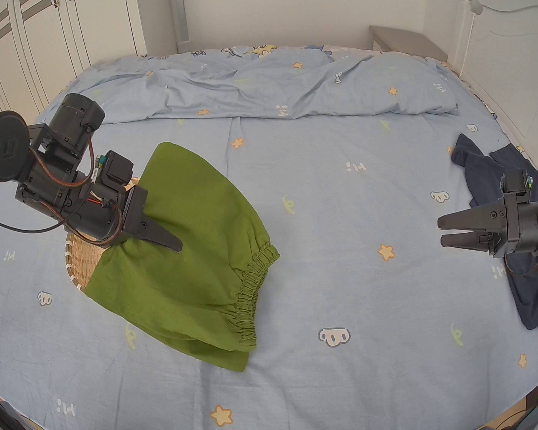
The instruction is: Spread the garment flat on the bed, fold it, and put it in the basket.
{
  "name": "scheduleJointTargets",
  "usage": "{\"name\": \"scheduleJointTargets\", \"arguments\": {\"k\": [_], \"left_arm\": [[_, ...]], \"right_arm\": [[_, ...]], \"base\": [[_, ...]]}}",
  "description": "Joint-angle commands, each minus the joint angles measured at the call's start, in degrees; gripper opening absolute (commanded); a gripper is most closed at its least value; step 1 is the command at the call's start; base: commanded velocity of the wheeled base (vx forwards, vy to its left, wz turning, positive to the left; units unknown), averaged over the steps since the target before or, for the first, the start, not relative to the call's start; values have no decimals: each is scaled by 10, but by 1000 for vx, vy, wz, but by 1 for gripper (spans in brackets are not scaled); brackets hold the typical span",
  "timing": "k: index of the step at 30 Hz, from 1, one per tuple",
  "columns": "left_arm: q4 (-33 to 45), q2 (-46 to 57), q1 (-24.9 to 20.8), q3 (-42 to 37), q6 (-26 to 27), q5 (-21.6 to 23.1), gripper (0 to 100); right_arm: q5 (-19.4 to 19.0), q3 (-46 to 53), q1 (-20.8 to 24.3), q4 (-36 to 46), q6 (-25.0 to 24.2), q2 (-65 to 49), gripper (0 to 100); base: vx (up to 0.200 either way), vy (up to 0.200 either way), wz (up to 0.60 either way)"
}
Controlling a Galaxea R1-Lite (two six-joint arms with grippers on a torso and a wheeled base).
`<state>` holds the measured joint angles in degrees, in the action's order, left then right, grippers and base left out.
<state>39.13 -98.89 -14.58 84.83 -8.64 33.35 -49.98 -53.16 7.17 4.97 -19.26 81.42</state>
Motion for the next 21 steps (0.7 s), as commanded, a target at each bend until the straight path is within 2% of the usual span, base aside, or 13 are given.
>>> {"name": "scheduleJointTargets", "arguments": {"k": [1,14,21], "left_arm": [[-18,34,0,-18,16,0,0],[-163,110,4,-100,12,-8,0],[-245,148,25,-139,11,-55,0]], "right_arm": [[0,1,0,-1,0,-2,100],[0,1,-1,0,0,-8,100],[0,1,-5,0,0,-8,100]], "base": [[0,0,0],[0,0,0],[0,0,0]]}}
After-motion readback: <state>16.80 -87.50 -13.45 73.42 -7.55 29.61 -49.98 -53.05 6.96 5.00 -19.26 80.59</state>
